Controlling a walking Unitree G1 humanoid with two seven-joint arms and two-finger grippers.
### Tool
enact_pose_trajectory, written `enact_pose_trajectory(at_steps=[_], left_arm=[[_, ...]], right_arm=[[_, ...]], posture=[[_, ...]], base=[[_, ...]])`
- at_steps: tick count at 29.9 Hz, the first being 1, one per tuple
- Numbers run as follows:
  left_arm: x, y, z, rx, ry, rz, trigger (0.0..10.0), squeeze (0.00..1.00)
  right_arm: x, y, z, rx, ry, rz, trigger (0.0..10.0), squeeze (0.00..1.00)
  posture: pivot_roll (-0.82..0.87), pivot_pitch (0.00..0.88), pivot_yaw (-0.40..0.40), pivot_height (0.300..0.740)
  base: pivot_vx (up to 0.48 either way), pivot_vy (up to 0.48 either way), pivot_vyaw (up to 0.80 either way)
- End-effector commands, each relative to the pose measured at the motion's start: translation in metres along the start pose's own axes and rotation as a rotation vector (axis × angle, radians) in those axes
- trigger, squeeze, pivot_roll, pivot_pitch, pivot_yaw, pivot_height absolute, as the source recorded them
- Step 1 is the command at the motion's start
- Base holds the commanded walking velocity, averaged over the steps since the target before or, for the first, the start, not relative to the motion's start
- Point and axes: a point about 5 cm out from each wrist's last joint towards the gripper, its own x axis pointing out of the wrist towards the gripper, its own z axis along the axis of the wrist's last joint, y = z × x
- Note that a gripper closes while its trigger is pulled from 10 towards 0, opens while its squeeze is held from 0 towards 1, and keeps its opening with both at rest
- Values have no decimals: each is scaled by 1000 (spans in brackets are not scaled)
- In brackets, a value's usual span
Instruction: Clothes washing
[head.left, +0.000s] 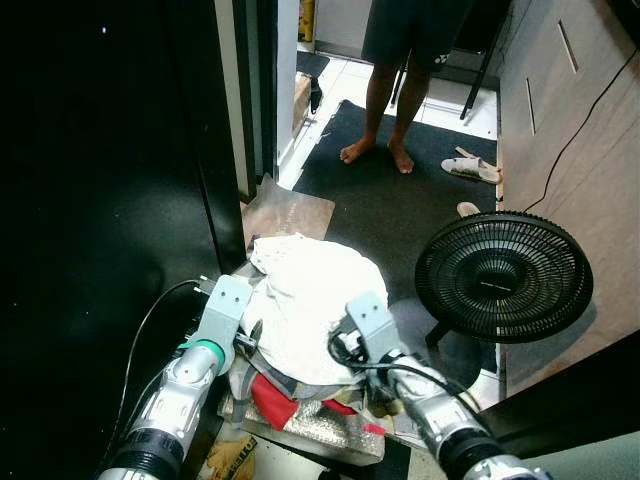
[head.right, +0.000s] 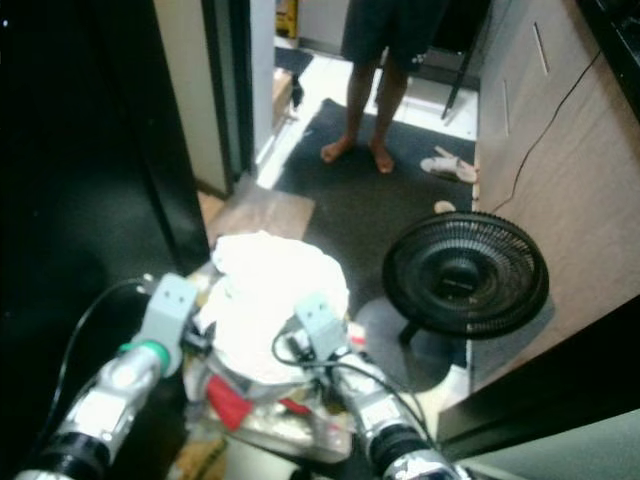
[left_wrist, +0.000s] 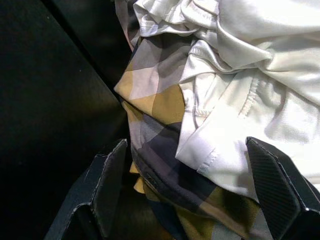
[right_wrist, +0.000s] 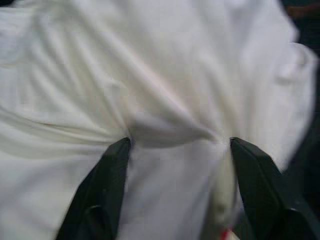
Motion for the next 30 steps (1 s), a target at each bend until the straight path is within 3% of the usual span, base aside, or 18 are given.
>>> enact_pose_trajectory(at_steps=[1,5,6,19,20,22,23,30], left_arm=[[-3,-1,-10,-28,41,8,10000,0],[-2,-3,-8,-30,37,3,10000,0],[-3,-3,-7,-31,36,2,10000,0],[-8,2,-10,-17,41,14,10000,0],[-8,2,-10,-17,42,16,10000,0],[-9,3,-10,-17,43,17,10000,0],[-9,3,-10,-17,44,20,10000,0],[-10,4,-11,-20,49,26,10000,0]], right_arm=[[-2,-4,-6,7,27,-22,10000,1000],[-1,-7,-3,-11,15,-34,10000,1000],[0,-6,-4,-20,21,-32,10000,0],[-2,15,-25,34,116,2,10000,0],[-2,16,-27,60,125,2,4275,0],[-3,16,-28,78,130,1,4275,0],[-3,16,-28,111,129,-2,0,0],[-2,11,-24,244,90,-13,0,0]], posture=[[88,233,-20,740],[90,231,-19,740],[90,230,-18,740],[115,235,-10,740],[118,236,-11,740],[118,236,-11,740],[117,237,-12,740],[108,239,-14,740]], base=[[0,0,0],[0,0,0],[0,0,0],[0,0,0],[0,0,0],[0,0,0],[0,0,0],[0,0,0]])
